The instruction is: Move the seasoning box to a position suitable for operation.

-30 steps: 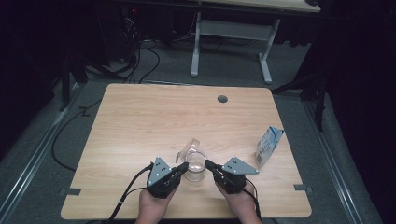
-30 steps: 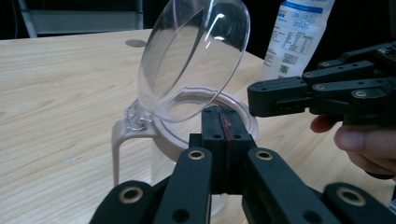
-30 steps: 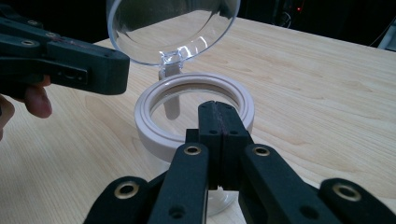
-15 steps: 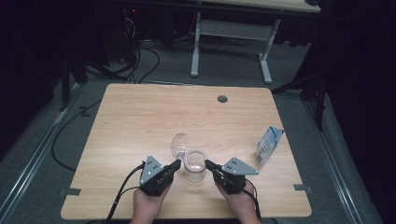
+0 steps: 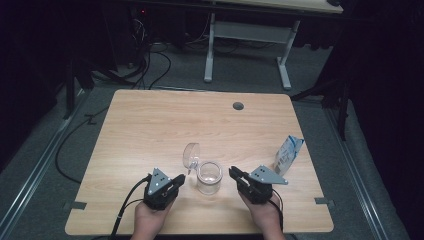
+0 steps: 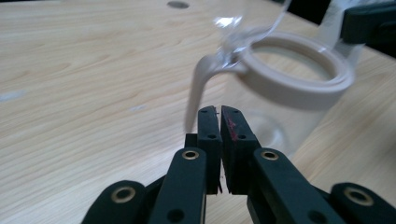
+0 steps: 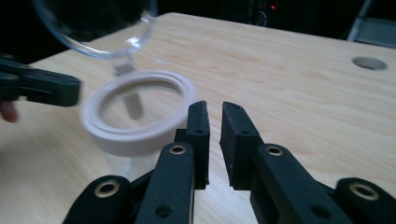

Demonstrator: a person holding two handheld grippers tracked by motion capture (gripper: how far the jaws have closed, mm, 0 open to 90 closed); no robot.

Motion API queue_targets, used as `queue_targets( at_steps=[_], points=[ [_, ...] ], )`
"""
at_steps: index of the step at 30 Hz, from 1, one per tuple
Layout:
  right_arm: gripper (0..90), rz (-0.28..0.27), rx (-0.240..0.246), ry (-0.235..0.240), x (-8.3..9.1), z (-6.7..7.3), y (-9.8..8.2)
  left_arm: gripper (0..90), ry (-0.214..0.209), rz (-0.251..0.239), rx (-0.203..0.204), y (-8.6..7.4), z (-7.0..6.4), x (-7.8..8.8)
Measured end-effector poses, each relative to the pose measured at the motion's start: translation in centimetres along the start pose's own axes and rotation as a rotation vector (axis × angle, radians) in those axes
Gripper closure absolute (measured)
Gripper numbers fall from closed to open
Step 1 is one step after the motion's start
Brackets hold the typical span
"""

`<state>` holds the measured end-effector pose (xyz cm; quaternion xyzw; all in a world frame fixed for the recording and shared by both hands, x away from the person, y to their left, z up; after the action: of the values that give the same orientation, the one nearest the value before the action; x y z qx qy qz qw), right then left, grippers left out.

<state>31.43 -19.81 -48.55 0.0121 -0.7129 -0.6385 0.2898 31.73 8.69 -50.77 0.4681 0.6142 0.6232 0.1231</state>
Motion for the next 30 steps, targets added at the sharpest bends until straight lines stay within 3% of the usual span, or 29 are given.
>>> queue_targets(
  at_steps=[3,4,5,6,12,13,14,15,18,20,21,23,27,30],
  points=[
    [80.7,0.016,-0.013,-0.014,-0.3,-0.7,-0.5,83.3,0.028,0.021,0.006,-0.6,0.5,0.3],
    [80.7,0.021,-0.016,-0.009,-0.5,-1.0,-0.7,83.3,0.048,0.023,0.031,-0.9,0.9,0.7],
    [79.9,0.022,-0.018,-0.014,-0.9,-1.5,-0.9,81.0,0.049,0.03,0.084,-1.2,1.4,1.2],
    [79.4,0.022,-0.014,-0.024,-1.0,-1.6,-0.9,79.7,0.043,0.043,0.103,-1.3,1.6,1.4],
    [74.0,0.046,0.002,-0.077,-0.8,-2.2,-2.0,74.3,0.023,0.037,0.06,-1.6,3.3,2.5],
    [72.5,0.04,0.013,-0.125,-0.3,-2.4,-2.4,74.3,0.011,0.048,0.057,-2.1,4.1,2.8],
    [72.5,0.04,0.013,-0.125,-0.3,-2.4,-2.4,74.0,0.011,0.048,0.057,-2.1,4.1,2.8],
    [71.2,0.044,-0.001,-0.156,0.2,-2.6,-2.6,73.0,0.012,0.066,0.041,-3.0,4.8,2.8],
    [68.2,0.055,-0.031,-0.209,1.0,-3.0,-3.2,70.8,0.008,0.108,0.009,-3.4,5.7,2.8],
    [65.5,0.073,-0.044,-0.234,1.4,-3.4,-3.8,67.8,-0.012,0.11,0.017,-2.9,6.1,2.8],
    [65.2,0.079,-0.055,-0.242,1.6,-3.6,-4.1,67.0,-0.003,0.107,-0.008,-2.6,6.2,2.8],
    [64.1,0.106,-0.077,-0.269,2.0,-4.1,-4.8,66.3,0.004,0.092,-0.016,-2.3,6.6,3.1],
    [62.4,0.136,-0.088,-0.305,2.8,-4.6,-5.6,64.1,0.013,0.065,0.004,-2.4,7.3,3.5],
    [60.7,0.157,-0.086,-0.317,3.5,-5.2,-6.1,62.6,0.013,0.072,0.017,-2.7,7.5,3.5]
  ],
)
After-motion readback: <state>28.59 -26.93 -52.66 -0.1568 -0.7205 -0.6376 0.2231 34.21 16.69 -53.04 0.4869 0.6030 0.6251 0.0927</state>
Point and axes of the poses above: each handheld gripper's, and its own axes: x roughly backward along the jaws, y roughly out of its top, z roughly to its left, the point moved 2 cm from there along -x, roughly forward along the jaws, and after that the axes turned 10 degrees about -y, right-handed, at the moved point
